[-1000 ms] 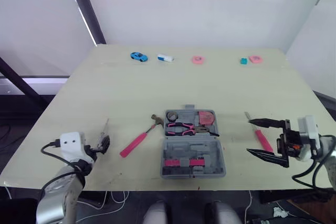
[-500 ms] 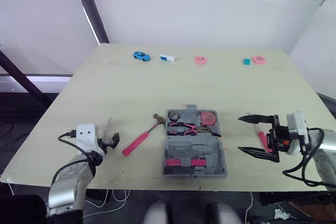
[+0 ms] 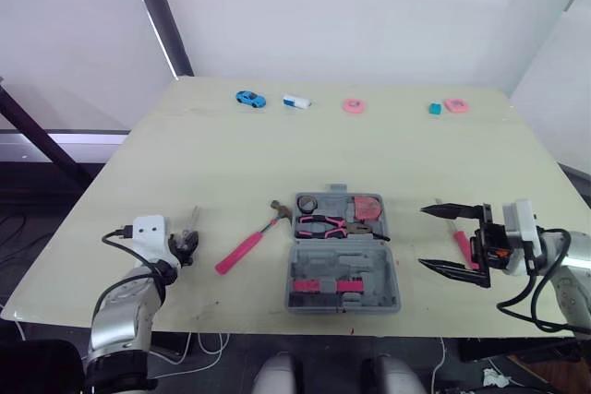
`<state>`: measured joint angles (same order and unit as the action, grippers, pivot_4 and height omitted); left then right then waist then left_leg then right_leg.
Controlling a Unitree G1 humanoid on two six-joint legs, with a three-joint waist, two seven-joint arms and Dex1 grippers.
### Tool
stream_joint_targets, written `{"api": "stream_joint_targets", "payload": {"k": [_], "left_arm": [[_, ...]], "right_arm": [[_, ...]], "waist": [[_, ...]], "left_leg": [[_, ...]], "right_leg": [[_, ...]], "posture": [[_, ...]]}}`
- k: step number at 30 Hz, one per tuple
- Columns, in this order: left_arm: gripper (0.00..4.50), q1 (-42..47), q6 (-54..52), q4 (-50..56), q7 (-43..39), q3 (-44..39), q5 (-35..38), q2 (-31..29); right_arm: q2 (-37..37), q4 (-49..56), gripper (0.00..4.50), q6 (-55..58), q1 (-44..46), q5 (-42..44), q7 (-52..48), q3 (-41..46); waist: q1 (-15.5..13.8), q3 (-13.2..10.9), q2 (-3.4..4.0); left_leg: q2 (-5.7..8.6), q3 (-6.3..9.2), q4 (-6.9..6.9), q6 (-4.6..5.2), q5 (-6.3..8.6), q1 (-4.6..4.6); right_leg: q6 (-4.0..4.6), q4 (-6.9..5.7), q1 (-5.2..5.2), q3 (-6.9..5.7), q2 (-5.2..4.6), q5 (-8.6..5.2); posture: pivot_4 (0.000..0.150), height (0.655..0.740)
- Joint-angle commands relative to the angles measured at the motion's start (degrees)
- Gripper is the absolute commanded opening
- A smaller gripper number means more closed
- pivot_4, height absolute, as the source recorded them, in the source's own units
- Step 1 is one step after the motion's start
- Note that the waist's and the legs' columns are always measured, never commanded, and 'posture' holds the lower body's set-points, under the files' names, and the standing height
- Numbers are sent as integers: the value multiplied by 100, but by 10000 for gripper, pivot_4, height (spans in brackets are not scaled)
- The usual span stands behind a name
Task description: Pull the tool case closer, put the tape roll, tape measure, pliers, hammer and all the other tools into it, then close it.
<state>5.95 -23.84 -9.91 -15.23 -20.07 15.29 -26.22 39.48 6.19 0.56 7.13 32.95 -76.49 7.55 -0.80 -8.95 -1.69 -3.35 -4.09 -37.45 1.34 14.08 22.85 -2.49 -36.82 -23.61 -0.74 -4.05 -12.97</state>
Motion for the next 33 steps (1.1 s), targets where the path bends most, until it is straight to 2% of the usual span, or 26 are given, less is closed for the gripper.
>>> {"api": "stream_joint_targets", "payload": {"k": [1,3,8,16,21,27,33], "left_arm": [[8395,-111,34,-79,-108,81,-55,-4],[522,-152,71,-64,-160,138,-123,-61],[709,-241,199,6,-323,201,-243,-209],[709,-721,478,813,-1906,210,-27,-1327],[709,-695,351,1199,-2506,262,94,-1765],[709,-266,-67,1991,-3706,963,497,-2282],[709,683,-175,2130,-4414,2042,365,-2320]], "right_arm": [[19,108,45000,-128,-43,43,38,186],[-4,108,45000,-150,-50,26,61,159],[-49,125,45000,-176,-55,28,98,98],[2,96,45000,-56,-31,165,-48,133],[-9,108,45000,-10,-17,245,-99,147],[-21,186,45000,87,-70,303,-89,140],[-34,267,45000,120,-152,276,20,153]], "waist": [[1,0,0],[2,1,1],[7,1,2],[17,-2,-1],[0,-2,1],[-3,-6,4],[2,-8,6]], "left_leg": [[0,0,0,0,0,0],[0,0,0,0,0,0],[0,-1,0,0,0,-3],[-3,-1,2,0,0,0],[-2,-4,0,0,0,1],[-2,-2,1,0,0,4],[-1,-3,1,0,0,3]], "right_leg": [[0,0,0,0,0,0],[0,0,0,0,0,0],[1,0,0,1,0,0],[22,0,-5,-1,0,-13],[22,0,-4,-3,-10,-13],[22,0,-5,-5,-5,-13],[20,0,-5,-2,2,-13]], "posture": [[1500,7395],[1500,7395],[1500,7395],[1500,7395],[1500,7395],[1500,7395],[1500,7395]]}}
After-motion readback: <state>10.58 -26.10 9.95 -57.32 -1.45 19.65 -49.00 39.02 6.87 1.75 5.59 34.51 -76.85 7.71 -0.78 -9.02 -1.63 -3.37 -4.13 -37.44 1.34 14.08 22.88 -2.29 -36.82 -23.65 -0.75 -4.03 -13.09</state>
